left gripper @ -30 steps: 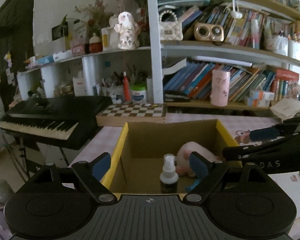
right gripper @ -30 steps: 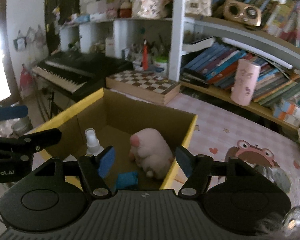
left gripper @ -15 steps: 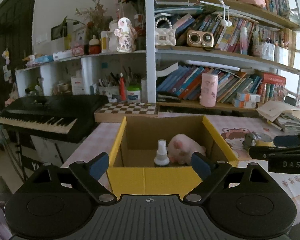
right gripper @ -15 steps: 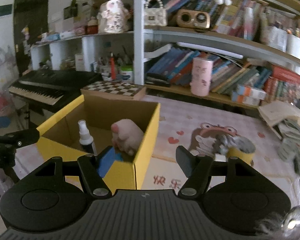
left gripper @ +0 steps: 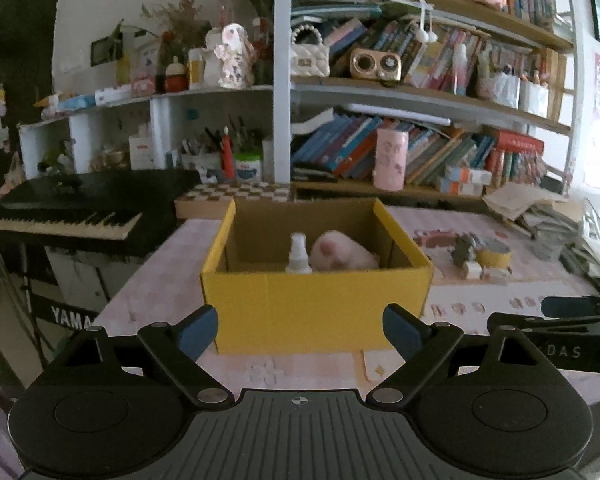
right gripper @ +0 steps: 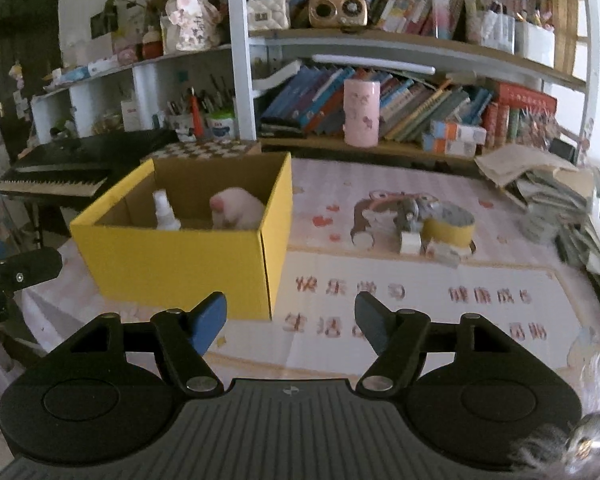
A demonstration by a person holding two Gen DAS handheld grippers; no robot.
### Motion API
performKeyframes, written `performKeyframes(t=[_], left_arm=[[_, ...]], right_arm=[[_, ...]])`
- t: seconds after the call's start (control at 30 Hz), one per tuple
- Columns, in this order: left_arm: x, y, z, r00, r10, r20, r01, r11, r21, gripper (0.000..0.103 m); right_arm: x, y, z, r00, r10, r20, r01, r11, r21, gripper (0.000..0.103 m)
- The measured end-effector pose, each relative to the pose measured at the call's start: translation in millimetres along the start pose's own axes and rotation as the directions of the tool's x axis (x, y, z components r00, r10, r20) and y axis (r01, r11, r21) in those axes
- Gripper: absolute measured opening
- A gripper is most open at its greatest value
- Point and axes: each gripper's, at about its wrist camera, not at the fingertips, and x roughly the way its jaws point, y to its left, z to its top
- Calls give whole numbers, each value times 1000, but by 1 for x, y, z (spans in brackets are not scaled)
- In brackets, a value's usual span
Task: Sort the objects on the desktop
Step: 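Withdraw both tools from the box back toward the mat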
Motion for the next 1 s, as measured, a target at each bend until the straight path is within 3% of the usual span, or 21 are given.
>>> performKeyframes(t=[0.47, 0.63, 1.0], left_arm=[[-11, -23, -35, 990, -82, -111, 83, 997, 0, 93], [-15, -34, -41, 986, -109, -128, 111, 994, 12, 98], [-2, -70, -45, 957, -225, -182, 236, 971, 40, 99]], right_arm=[[-22, 4, -41, 997, -41, -60, 42, 999, 16, 80], [-27, -2, -48, 995, -63, -75, 64, 998, 16, 82], [-40, -30, -62, 983, -147, -109, 152, 988, 37, 83]])
